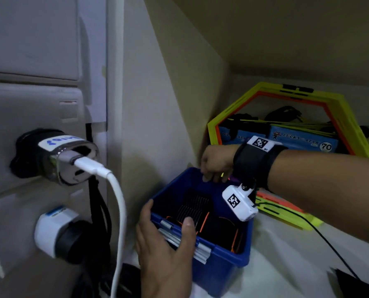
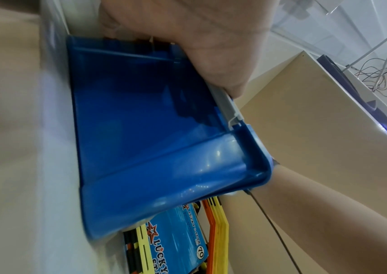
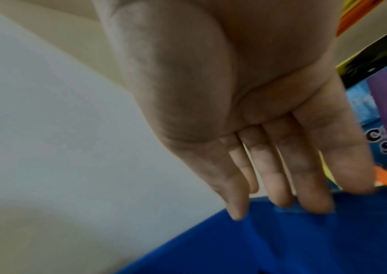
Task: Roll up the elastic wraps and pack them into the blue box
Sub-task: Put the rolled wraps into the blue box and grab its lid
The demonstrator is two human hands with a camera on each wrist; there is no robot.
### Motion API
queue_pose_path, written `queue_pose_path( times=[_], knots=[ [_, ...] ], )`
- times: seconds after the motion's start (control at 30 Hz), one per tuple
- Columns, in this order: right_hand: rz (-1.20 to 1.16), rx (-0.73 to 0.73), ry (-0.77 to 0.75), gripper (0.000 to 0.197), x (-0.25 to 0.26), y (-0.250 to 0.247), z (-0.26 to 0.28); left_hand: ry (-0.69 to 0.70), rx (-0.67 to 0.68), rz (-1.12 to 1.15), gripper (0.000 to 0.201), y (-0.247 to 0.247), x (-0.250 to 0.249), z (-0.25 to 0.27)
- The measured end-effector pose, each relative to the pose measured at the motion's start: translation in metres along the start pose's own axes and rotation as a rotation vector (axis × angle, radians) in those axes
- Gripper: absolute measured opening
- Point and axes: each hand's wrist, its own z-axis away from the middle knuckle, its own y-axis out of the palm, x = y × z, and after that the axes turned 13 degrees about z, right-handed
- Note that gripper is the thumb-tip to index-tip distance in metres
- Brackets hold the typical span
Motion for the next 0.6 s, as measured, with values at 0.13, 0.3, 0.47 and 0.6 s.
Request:
queue_pose_path(
  times=[0.13,0.3,0.47,0.6],
  knots=[
    [-0.065,-0.109,-0.013,0.021,-0.040,-0.012,0.032,0.023,0.015,-0.020,0.082,-0.002,0.002,0.000],
    [-0.088,-0.140,0.059,0.014,-0.104,-0.004,0.068,0.036,-0.009,-0.028,0.079,-0.003,0.007,-0.001],
    [-0.097,-0.054,0.172,0.024,-0.169,0.040,0.101,0.040,-0.019,-0.013,0.074,-0.002,0.010,-0.002],
    [0.021,0.177,0.232,0.039,-0.211,0.079,0.127,0.015,-0.024,-0.028,0.074,-0.001,0.004,0.002]
  ],
)
